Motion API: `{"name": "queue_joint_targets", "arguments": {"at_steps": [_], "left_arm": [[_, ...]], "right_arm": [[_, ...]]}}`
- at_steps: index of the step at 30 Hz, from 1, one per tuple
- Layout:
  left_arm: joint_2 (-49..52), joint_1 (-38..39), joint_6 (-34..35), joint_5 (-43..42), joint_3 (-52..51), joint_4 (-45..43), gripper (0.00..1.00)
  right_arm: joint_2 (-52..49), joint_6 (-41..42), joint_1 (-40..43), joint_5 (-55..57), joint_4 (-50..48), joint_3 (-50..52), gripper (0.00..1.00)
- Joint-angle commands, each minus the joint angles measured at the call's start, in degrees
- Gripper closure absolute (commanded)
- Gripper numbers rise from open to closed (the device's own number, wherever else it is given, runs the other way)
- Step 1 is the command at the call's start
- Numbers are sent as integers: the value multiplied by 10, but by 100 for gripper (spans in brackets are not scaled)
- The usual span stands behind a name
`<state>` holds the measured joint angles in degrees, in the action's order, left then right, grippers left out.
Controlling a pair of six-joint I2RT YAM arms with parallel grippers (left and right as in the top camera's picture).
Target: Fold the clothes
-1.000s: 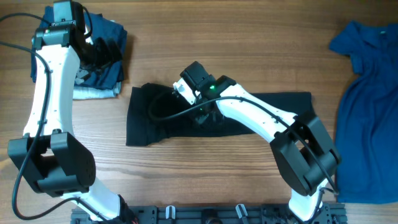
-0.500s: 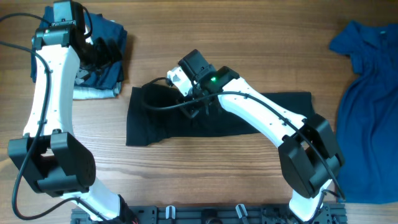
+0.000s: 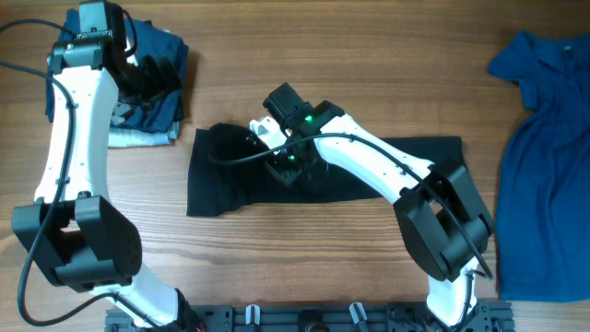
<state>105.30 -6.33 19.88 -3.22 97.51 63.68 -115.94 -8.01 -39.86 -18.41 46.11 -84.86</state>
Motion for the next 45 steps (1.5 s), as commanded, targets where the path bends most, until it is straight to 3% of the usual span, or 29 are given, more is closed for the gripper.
{"name": "queue_joint_targets", "arguments": {"at_steps": [1, 11, 18, 20, 24, 26, 31, 37, 45], "left_arm": [[-12, -3, -1, 7, 6, 0, 0], [-12, -3, -1, 7, 6, 0, 0], [-12, -3, -1, 7, 6, 0, 0], [-12, -3, -1, 7, 6, 0, 0], [-12, -3, -1, 7, 6, 0, 0], [-12, -3, -1, 7, 6, 0, 0], [-12, -3, -1, 7, 6, 0, 0], [-12, -3, -1, 7, 6, 0, 0], [-12, -3, -1, 7, 6, 0, 0]], "right_arm": [[-10, -10, -6, -10, 7, 2, 69], [-10, -10, -12, -10, 16, 2, 66], [-10, -10, -12, -7, 22, 2, 71], [-10, -10, -12, -7, 22, 2, 61], [-10, -9, -12, -7, 26, 2, 61], [-10, -9, -12, -7, 25, 2, 65], [-10, 19, -12, 41, 31, 2, 96], [-10, 26, -10, 90, 72, 2, 96], [-10, 67, -10, 146, 32, 43, 96]]}}
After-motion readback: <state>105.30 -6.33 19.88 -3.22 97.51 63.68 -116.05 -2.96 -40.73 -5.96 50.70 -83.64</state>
